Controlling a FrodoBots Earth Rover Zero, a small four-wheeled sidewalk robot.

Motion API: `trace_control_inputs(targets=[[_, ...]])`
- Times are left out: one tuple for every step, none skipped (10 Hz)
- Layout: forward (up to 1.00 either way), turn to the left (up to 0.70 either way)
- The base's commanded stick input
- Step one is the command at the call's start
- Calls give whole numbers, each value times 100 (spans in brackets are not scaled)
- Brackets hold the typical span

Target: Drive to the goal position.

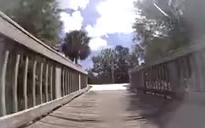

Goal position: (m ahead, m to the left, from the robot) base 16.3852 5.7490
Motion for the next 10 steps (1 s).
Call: trace_control_inputs(targets=[[70,0],[70,0],[70,0],[70,0],[70,0],[70,0],[70,0],[70,0],[70,0],[70,0]])
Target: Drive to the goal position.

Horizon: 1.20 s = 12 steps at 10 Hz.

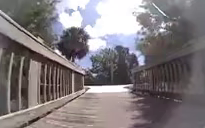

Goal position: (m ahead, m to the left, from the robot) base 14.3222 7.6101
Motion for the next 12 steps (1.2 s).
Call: trace_control_inputs(targets=[[70,0],[70,-16],[70,-35],[70,-35],[70,-4],[70,0],[70,0],[70,0],[70,0],[70,0],[70,0],[70,0]])
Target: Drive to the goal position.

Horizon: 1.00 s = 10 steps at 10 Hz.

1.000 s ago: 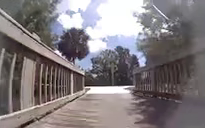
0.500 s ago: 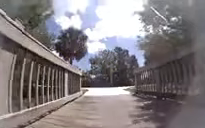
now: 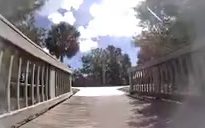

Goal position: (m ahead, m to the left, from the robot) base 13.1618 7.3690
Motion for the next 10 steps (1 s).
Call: trace_control_inputs(targets=[[70,0],[70,0],[70,0],[70,0],[70,0],[70,0],[70,0],[70,0],[70,0],[70,0]])
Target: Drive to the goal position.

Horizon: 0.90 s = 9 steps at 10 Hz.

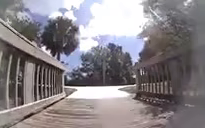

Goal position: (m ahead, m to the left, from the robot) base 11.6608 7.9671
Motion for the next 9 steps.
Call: trace_control_inputs(targets=[[70,0],[70,0],[70,0],[70,0],[70,0],[70,0],[70,0],[70,0],[70,0]])
